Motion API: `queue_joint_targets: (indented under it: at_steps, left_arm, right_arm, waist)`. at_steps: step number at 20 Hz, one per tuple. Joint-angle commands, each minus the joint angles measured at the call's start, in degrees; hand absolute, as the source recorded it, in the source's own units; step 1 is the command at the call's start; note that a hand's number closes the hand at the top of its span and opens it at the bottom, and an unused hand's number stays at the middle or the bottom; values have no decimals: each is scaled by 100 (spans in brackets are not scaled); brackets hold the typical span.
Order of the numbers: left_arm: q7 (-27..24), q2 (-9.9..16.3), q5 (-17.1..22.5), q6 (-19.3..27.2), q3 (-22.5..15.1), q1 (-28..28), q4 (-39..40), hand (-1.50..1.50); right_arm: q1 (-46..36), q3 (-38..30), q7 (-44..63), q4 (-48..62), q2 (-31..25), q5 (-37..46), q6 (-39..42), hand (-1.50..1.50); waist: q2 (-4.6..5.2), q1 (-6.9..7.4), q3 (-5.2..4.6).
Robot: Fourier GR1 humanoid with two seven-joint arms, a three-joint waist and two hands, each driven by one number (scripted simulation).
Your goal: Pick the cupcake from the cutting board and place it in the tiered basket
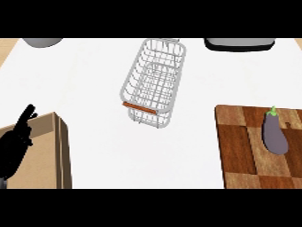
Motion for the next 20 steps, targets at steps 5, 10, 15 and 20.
queue_joint_targets:
  at_steps: [5,10,15,20]
  left_arm:
    - [107,56,-404,143,190,-43,528,0]
    - [-3,17,-389,-58,284,37,580,0]
    - [-327,-75,-596,-156,255,109,835,0]
    - [56,-141,-652,-9,271,187,361,0]
  right_arm:
    - [-255,-22,59,-66,367,181,-121,-150]
    - [-529,157,-145,177,722,664,-375,-150]
    - [-672,128,-36,272,918,745,-497,-150]
    - [-805,211,-94,437,1225,953,-659,-150]
  waist:
    - [64,-19,-53]
    - [71,19,-52]
    - [77,13,-54]
    - [76,50,-49]
